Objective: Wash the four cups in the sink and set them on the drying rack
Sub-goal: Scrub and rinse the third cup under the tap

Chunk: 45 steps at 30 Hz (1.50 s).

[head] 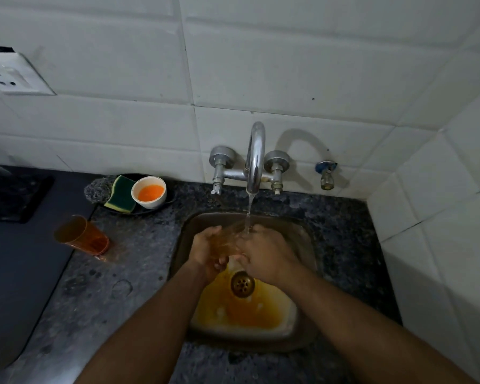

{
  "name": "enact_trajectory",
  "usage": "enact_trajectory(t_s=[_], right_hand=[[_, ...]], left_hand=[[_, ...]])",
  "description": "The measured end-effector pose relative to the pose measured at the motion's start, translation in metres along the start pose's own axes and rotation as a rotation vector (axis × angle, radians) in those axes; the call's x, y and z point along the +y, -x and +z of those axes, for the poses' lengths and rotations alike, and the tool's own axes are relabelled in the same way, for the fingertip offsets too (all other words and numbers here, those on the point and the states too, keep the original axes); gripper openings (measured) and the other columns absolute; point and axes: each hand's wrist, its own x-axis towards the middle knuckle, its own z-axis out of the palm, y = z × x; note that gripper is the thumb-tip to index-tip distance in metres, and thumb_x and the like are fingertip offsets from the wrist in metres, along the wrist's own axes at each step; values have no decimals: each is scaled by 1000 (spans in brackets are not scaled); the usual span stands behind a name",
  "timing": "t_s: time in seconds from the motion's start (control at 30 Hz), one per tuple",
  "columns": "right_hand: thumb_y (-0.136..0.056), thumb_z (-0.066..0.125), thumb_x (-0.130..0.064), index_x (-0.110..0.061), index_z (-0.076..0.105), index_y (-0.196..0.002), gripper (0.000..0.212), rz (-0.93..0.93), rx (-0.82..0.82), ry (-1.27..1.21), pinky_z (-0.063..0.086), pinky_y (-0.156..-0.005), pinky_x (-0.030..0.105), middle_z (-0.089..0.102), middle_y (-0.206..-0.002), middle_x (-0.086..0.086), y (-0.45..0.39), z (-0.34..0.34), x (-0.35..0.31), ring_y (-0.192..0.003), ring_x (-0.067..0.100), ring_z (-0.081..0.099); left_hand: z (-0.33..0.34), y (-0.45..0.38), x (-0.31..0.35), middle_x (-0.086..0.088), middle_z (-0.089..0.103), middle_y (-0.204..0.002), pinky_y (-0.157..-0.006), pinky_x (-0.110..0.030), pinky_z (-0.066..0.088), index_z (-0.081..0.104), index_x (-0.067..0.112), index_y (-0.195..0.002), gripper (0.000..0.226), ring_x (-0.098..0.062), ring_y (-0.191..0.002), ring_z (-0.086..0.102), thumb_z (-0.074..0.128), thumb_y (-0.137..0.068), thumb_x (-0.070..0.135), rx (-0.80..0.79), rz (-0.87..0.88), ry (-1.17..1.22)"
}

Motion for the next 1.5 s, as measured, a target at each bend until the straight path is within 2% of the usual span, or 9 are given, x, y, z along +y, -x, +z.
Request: enact_trajectory(t_s=[0.2,0.33,0.43,0.7,0.87,1.1,1.27,1.43,1.5], right_hand=[[-96,67,-48,-27,72,-118,31,-108,-28,180,51,-97,47,74,-119,0,1,-4,1,-126,33,52],[-96,66,-55,-27,77,-109,33,301,-184,-349,58,-87,38,76,-108,-3,-10,0,2,-102,19,68],[-99,64,-47,-36,76,-114,22,338,-207,-597,60,-86,38,77,-106,-9,-12,3,-10,-92,12,71],[-74,83,-21,-27,79,-103,30,27,179,58,58,-71,32,74,-98,-8,2,-4,-6,-94,18,64],[-92,66,-31,-32,69,-91,3,-3,-48,-160,59,-75,37,68,-88,-10,-12,3,-1,-80,12,63],[-95,69,-18,-35,72,-119,30,80,-129,-529,56,-91,31,73,-118,-11,-20,6,-5,-107,8,67],[-97,64,-38,-34,64,-95,5,-119,-220,-43,56,-75,33,64,-90,-10,-18,12,12,-81,12,60],[-92,75,-24,-40,73,-116,30,200,-152,-643,58,-95,37,74,-114,-15,-25,10,-3,-106,5,68],[-92,75,-28,-40,70,-119,31,148,-166,-585,58,-94,36,73,-118,-13,-24,16,-3,-107,6,69]], left_hand=[[9,2,8,-3,55,-63,-42,-16,14,71,15,-79,41,-11,-36,30,57,-92,52,-29,-79,-122],[18,2,4,-4,65,-68,-46,-22,26,75,13,-75,41,-15,-45,48,59,-96,45,-66,-4,22],[17,2,-4,-8,69,-78,-58,-31,50,74,11,-83,30,-21,-63,66,62,-98,33,-80,131,174],[7,-8,3,-3,58,-67,-32,-17,25,68,14,-89,35,-13,-36,42,64,-94,49,59,66,92],[16,-4,5,-5,48,-61,-34,-18,22,67,12,-78,44,-13,-37,34,63,-90,54,-65,-19,-34],[10,-5,-11,-4,58,-70,-39,-24,24,71,11,-92,38,-16,-51,45,65,-93,49,-41,139,148],[7,-2,-1,-4,56,-60,-32,-17,20,66,13,-78,42,-12,-34,38,62,-96,51,-14,-90,-104],[11,0,-4,-10,62,-75,-46,-26,41,72,6,-94,32,-20,-57,57,63,-95,36,-133,128,283],[10,-3,-6,-8,60,-77,-43,-24,36,70,10,-93,21,-17,-57,56,67,-91,30,-81,190,280]])
